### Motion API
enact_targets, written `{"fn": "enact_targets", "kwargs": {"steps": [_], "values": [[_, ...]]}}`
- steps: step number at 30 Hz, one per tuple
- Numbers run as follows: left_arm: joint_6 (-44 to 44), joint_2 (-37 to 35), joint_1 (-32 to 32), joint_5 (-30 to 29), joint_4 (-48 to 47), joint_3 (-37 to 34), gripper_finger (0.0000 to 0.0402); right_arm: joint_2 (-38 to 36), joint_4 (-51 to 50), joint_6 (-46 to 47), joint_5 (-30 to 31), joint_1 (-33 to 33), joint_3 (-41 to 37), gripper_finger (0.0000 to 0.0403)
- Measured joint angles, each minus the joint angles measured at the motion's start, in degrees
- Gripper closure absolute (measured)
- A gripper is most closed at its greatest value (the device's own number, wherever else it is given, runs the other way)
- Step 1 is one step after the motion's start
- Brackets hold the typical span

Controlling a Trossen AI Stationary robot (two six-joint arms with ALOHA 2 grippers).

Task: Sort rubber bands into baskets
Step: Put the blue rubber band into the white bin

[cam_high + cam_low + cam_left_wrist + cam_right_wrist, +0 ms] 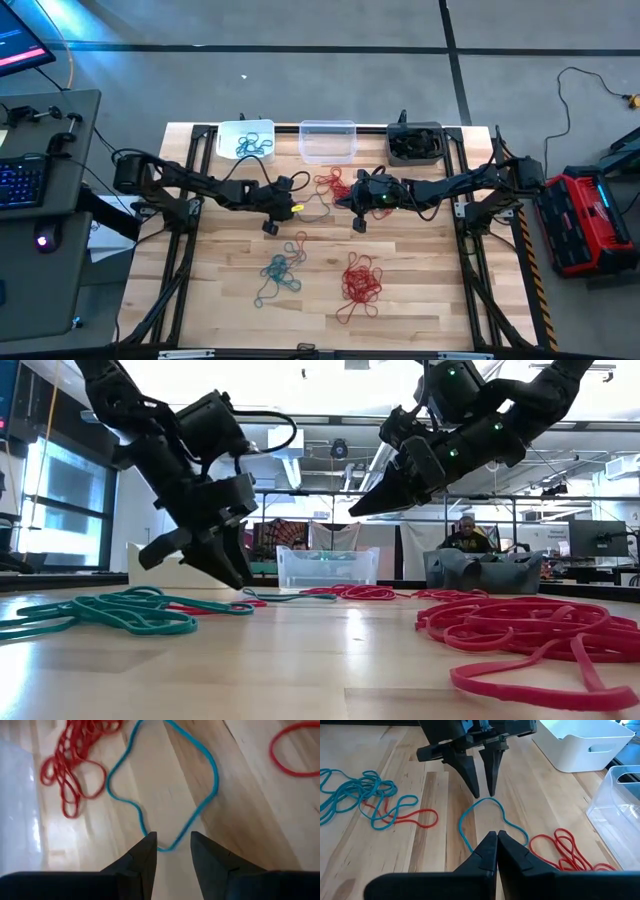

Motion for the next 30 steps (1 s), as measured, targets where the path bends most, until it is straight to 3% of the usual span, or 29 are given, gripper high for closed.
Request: {"fn": "enact_targets", "kwargs": {"steps": [13, 23, 30], "values": [[4.29, 3.57, -0.04, 0.91, 2.51, 0.35, 0.0296, 0.0, -0.02, 0.0, 0.0, 0.02, 0.02, 0.0403], [3.5, 3.66, -0.03, 3.69, 2.17, 0.31, 0.0394, 0.0, 0.02, -0.02, 0.0, 0.0, 0.0, 0.0403], [-0.88, 1.83, 0.73, 4.5, 1.91, 0.2, 0.04, 0.0, 0.01, -0.01, 0.0, 0.0, 0.02, 0.0403]]}}
